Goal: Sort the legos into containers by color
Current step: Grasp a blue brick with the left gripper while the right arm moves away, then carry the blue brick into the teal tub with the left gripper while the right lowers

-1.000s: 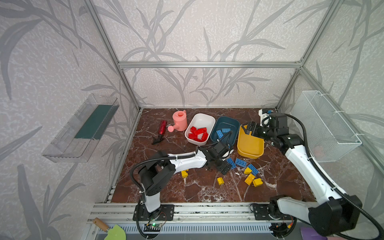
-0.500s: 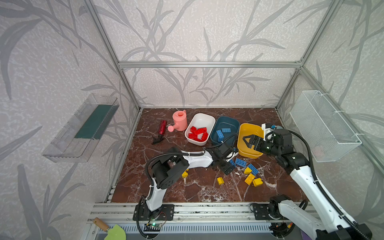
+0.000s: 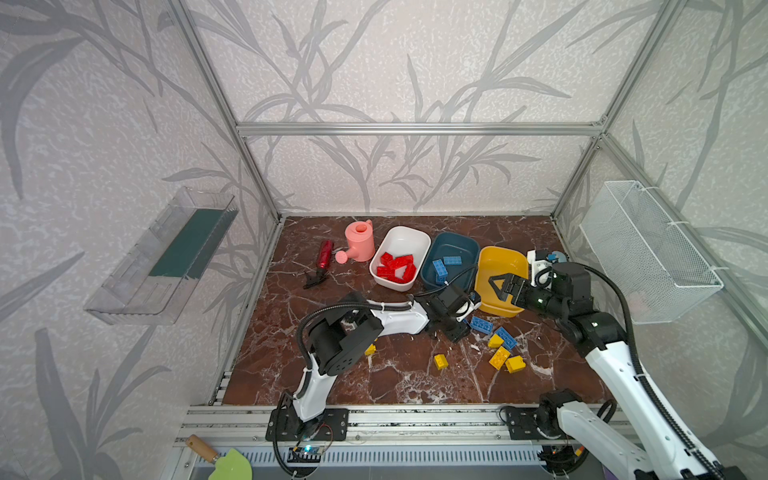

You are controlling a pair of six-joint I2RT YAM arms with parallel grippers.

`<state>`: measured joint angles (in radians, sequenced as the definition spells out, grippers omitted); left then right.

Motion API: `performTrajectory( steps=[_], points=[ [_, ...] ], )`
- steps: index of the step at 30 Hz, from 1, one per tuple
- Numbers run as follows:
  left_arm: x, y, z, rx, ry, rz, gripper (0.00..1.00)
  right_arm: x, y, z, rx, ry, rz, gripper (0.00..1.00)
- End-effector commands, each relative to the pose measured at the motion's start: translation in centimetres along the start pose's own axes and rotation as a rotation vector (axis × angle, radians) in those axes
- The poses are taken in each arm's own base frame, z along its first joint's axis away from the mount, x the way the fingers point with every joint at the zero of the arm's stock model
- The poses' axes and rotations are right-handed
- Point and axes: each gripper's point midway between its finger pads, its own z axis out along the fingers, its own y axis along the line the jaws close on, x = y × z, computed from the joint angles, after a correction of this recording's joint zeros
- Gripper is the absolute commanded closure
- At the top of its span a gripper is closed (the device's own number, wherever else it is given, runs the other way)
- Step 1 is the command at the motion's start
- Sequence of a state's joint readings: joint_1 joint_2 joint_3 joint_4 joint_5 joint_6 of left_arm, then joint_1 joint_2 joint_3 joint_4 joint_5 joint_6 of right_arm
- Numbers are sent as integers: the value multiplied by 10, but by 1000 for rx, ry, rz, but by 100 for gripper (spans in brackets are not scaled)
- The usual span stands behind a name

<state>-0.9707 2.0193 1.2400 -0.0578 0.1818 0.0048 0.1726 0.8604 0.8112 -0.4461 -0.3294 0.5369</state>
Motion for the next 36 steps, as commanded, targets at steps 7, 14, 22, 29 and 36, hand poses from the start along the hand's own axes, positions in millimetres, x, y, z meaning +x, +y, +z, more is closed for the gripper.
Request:
performTrajectory(
  steps=[7, 14, 22, 29, 36],
  points=[
    [-26, 9, -75, -105, -109, -88, 44, 27, -19, -4, 67, 78, -12, 8],
    [-46, 40, -136, -266, -148, -213, 44, 48, -38, -1, 127, 125, 5, 8],
    [-72, 100, -128, -280, -117, -374, 44, 79, -60, 12, 168, 184, 74, 9],
    [-86, 143, -86, -283, -54, -426, 44, 104, -75, 25, 251, 258, 50, 9],
    [-93, 159, -59, -254, -26, -448, 41, 119, -85, 33, 341, 278, 36, 9]
  ],
)
